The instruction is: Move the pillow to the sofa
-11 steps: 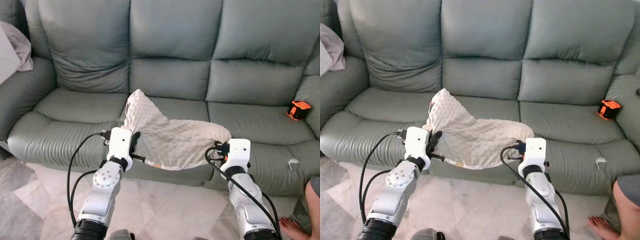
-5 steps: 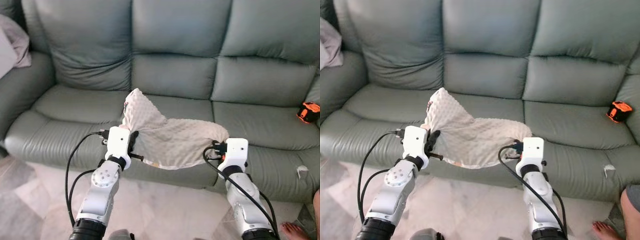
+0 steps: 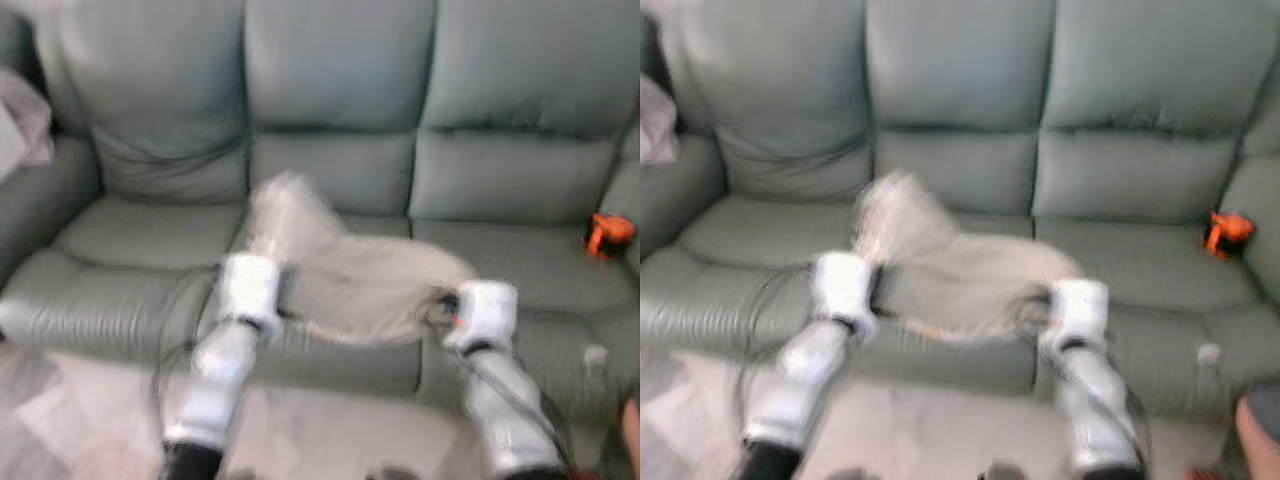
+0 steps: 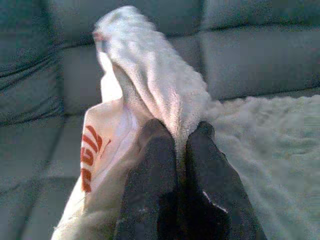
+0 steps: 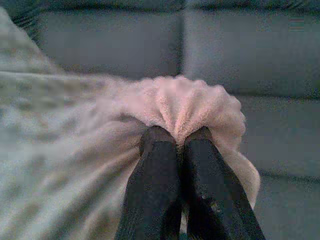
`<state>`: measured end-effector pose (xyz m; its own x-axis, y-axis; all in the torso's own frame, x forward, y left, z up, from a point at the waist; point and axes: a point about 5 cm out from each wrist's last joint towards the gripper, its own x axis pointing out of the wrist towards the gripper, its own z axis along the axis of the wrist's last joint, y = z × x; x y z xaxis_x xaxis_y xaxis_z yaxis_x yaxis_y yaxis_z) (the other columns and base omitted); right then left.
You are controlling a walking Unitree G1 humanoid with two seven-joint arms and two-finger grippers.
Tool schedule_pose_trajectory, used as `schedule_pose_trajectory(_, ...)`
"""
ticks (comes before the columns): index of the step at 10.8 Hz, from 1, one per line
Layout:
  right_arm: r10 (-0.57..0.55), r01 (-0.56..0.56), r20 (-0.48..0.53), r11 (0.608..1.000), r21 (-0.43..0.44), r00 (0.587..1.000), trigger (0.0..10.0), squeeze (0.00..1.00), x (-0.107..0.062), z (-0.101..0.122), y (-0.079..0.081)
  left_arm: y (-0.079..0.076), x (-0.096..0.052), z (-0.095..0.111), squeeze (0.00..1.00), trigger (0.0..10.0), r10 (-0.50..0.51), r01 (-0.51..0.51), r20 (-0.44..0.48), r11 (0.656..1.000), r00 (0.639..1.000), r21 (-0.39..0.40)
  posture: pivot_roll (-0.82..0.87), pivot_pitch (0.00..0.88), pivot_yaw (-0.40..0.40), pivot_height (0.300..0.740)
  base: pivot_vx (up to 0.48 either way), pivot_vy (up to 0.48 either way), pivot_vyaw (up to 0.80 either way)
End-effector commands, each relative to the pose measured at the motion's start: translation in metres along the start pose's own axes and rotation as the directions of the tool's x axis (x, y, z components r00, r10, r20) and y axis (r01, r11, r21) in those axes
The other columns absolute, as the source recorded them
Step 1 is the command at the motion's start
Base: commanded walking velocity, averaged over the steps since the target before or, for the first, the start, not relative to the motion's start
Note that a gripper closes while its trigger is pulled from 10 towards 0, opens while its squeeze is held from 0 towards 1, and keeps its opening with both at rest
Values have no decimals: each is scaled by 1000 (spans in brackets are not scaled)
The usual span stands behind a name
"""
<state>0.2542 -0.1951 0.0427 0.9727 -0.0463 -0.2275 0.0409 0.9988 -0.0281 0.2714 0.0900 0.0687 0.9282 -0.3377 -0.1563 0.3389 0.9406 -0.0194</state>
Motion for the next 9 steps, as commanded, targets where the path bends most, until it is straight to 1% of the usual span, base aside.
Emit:
schedule_pose_trajectory(1, 55, -56, 40, 998, 15, 998, 10000, 0, 5, 10, 18, 14, -2, 5, 0, 10000, 36, -36, 25, 999, 999, 21, -50, 0, 12, 740, 311, 0, 0)
schedule_pose_trajectory(8, 68, -69, 33, 998, 16, 997, 10000, 0, 6, 8, 21, 16, -3, 5, 0, 10000, 41, -41, 24, 999, 999, 27, -41, 0, 8, 740, 314, 0, 0)
schedule_pose_trajectory(9, 69, -70, 32, 997, 17, 997, 10000, 0, 6, 8, 21, 17, -3, 4, 0, 10000, 61, -61, 12, 998, 998, 7, -40, 0, 6, 740, 0, 0, 0)
